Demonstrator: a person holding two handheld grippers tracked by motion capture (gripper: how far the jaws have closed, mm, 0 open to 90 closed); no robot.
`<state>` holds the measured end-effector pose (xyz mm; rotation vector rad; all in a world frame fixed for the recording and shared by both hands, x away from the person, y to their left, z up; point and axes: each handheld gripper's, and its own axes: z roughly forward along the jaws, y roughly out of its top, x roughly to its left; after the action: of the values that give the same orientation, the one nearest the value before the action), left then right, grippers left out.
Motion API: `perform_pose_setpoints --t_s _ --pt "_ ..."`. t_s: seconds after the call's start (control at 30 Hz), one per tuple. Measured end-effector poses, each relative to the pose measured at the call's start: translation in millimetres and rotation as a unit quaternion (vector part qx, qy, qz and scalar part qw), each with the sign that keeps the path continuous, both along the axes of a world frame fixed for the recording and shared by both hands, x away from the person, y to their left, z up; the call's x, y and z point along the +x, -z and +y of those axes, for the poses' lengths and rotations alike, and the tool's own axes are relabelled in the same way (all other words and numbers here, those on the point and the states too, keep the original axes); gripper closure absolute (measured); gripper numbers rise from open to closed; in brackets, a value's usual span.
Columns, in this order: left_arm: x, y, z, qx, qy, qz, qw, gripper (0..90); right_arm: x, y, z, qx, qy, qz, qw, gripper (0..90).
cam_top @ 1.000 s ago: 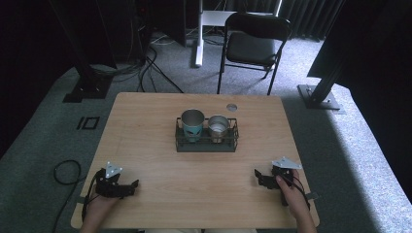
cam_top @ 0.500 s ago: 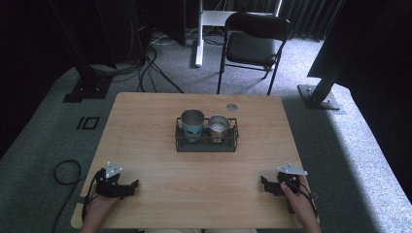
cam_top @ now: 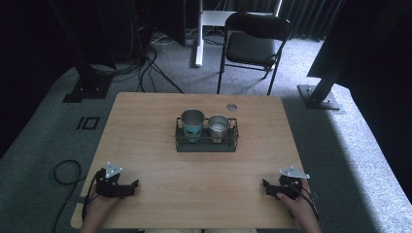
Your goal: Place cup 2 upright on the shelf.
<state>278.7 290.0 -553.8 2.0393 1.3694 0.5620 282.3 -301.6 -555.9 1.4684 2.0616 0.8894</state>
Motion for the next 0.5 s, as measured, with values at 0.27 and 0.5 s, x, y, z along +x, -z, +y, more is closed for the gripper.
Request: perform_pose_setpoints --t_s 0.27,0.5 --pt "0.0 0.0 0.0 0.000 0.000 0.000 1.0000 2.8 -1.5 0.2 1.4 0.001 0.009 0.000 1.0000 11.8" --pt "0.0 0.1 0.0 0.000 0.000 0.000 1.0000 2.8 -1.4 0.2 1.5 0.002 0.011 0.001 0.9999 11.5"
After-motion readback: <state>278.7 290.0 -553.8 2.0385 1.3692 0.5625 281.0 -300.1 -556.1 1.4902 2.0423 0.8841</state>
